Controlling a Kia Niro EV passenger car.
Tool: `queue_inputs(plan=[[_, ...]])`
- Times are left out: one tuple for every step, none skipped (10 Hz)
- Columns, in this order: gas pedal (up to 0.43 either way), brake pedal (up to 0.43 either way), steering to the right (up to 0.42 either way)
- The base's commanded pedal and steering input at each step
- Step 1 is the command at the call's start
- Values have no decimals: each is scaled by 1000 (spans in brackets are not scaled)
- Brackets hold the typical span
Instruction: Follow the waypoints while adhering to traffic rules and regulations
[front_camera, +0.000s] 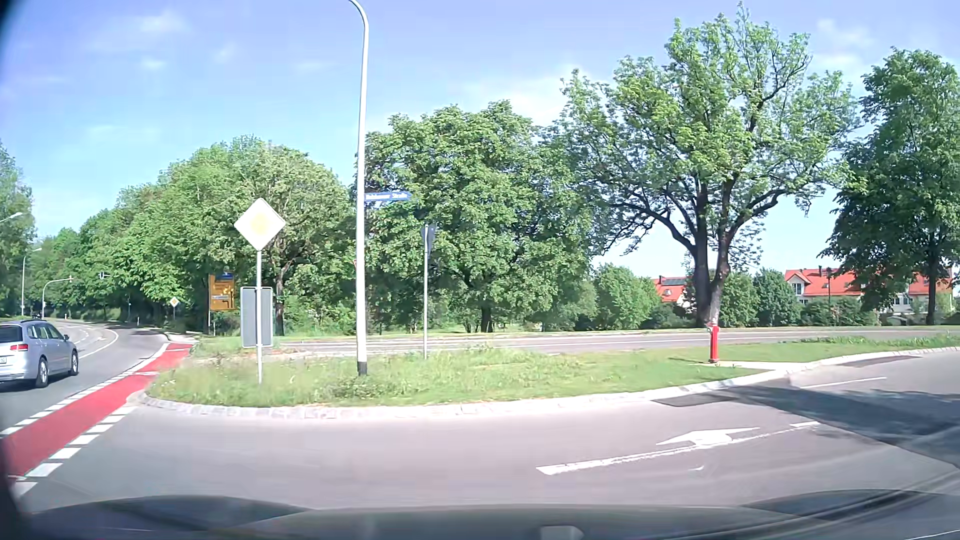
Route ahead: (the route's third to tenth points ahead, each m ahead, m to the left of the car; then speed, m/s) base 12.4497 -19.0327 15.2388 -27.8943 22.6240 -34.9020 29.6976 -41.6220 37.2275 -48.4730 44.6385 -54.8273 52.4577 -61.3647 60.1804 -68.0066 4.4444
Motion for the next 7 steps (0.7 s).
queue_inputs(plan=[[0,0,240],[0,0,272],[0,0,297],[0,0,320],[0,0,336],[0,0,347],[0,0,358]])
